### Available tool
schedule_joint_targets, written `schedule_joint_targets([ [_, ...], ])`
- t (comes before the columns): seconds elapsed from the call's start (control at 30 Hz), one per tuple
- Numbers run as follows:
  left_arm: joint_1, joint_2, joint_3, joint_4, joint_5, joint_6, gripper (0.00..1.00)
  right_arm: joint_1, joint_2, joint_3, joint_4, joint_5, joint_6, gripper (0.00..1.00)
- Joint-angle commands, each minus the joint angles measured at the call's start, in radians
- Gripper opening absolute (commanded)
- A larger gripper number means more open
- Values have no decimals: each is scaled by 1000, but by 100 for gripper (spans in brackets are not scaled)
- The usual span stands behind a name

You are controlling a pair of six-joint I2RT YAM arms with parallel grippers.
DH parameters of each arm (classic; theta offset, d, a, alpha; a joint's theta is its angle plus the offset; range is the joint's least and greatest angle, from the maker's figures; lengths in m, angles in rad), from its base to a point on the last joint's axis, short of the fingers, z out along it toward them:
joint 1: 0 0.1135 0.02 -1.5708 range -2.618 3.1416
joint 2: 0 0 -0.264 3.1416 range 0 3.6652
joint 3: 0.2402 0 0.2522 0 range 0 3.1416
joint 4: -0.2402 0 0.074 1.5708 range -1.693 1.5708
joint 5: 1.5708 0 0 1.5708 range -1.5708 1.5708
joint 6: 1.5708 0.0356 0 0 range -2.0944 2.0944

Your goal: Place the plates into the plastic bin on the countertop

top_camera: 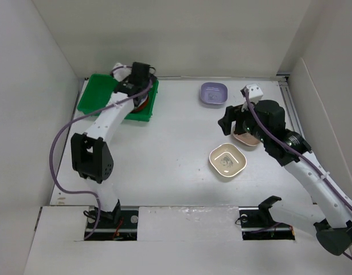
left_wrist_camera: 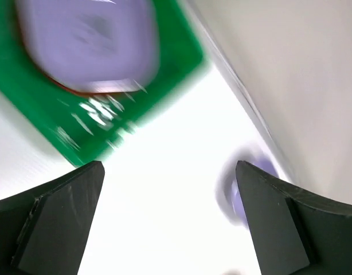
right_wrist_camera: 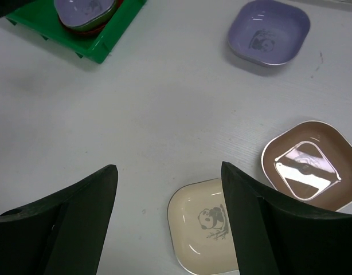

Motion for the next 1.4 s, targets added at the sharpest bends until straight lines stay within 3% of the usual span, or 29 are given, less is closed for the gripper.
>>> schedule_joint_targets([
  [0.0,-238,-86,-89,68,-104,146,100,3,-72,57,-17,122,37,78],
  [0.07,-342,-112,-216,170,-113,183,100,3,-104,80,-57,153,37,78],
  [0.1,-444,-113,-248,195,-113,226,100,3,-115,97,-71,163,37,78],
  [0.2,-625,-51,-256,191,-99,300,100,3,-153,134,-117,174,37,80],
  [0.3,-723,39,-238,176,-170,331,100,3,-188,155,-136,174,37,80],
  [0.33,-733,56,-247,195,-121,343,100,3,-188,155,-145,174,37,80],
  [0.5,-734,127,-279,249,-41,398,96,12,-222,164,-145,147,37,80],
  [0.67,-734,191,-314,280,-21,407,86,13,-222,155,-154,137,28,80],
  [0.77,-734,216,-314,255,-21,407,66,22,-222,155,-145,137,28,80],
  [0.83,-734,216,-314,243,-21,386,46,22,-222,155,-145,128,28,80],
  [0.93,-734,207,-333,234,-32,375,45,22,-213,155,-136,128,28,80],
  [1.03,-734,151,-393,277,5,384,49,31,-213,155,-127,128,28,80],
  [1.07,-734,141,-405,277,5,384,46,31,-204,155,-126,128,28,80],
  [1.13,-734,131,-414,257,-7,374,17,31,-204,155,-126,128,28,80],
  [1.2,-718,131,-414,229,-18,361,2,31,-204,155,-117,117,28,80],
  [1.37,-594,3,-497,171,-72,294,0,40,-195,155,-108,117,28,80],
])
